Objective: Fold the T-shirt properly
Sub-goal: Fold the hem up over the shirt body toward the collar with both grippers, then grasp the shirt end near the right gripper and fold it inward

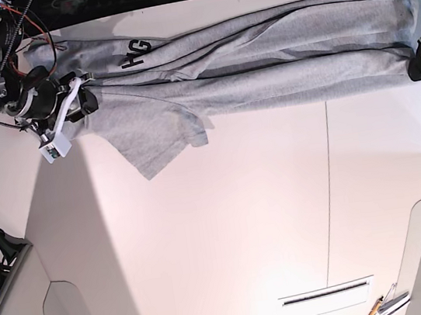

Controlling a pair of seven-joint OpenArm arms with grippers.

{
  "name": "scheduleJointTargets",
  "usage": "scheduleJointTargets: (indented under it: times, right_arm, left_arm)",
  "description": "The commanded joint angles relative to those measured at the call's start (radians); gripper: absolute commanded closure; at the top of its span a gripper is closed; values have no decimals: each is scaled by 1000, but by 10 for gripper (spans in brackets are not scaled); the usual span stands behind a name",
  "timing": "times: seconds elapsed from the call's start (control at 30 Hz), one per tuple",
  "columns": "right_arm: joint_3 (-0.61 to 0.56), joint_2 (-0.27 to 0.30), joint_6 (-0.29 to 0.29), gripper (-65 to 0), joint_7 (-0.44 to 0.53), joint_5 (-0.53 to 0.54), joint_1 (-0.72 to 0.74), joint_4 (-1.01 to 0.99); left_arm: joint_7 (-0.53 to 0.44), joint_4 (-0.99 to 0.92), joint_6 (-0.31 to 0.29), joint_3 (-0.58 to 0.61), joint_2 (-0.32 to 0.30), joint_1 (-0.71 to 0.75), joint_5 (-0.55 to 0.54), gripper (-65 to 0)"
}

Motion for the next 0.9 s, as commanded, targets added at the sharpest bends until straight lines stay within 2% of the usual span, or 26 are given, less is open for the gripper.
scheduleJointTargets:
  times: [0.0,0.1,0.3,0.4,0.43,0.57,0.6,0.87]
  right_arm:
    - [6,11,3,-196,14,18,11,40]
    - [6,10,3,-196,53,15,12,110]
    - [6,2,3,-196,243,-31,44,174]
    - [6,-16,3,-196,259,-59,109,145]
    - [6,-23,3,-201,261,-65,132,124]
    - [-3,-42,3,-317,296,-65,222,-23]
    - [-11,-43,3,-327,303,-65,244,-74]
    - [-113,-42,3,-328,307,-65,388,-478]
  left_arm:
    - [-11,17,-5,-8,-35,-5,-39,-256]
    - [-11,19,-5,-8,-47,-5,-74,-256]
    - [-12,21,-5,-8,-49,-8,-89,-256]
    - [-13,21,-5,-8,-49,-8,-89,-256]
    - [-14,21,-5,-8,-49,-8,-89,-256]
    - [-16,21,-5,-8,-49,-8,-89,-256]
    - [-16,21,-5,-8,-49,-8,-89,-256]
    - [-19,21,-5,-8,-49,-8,-89,-256]
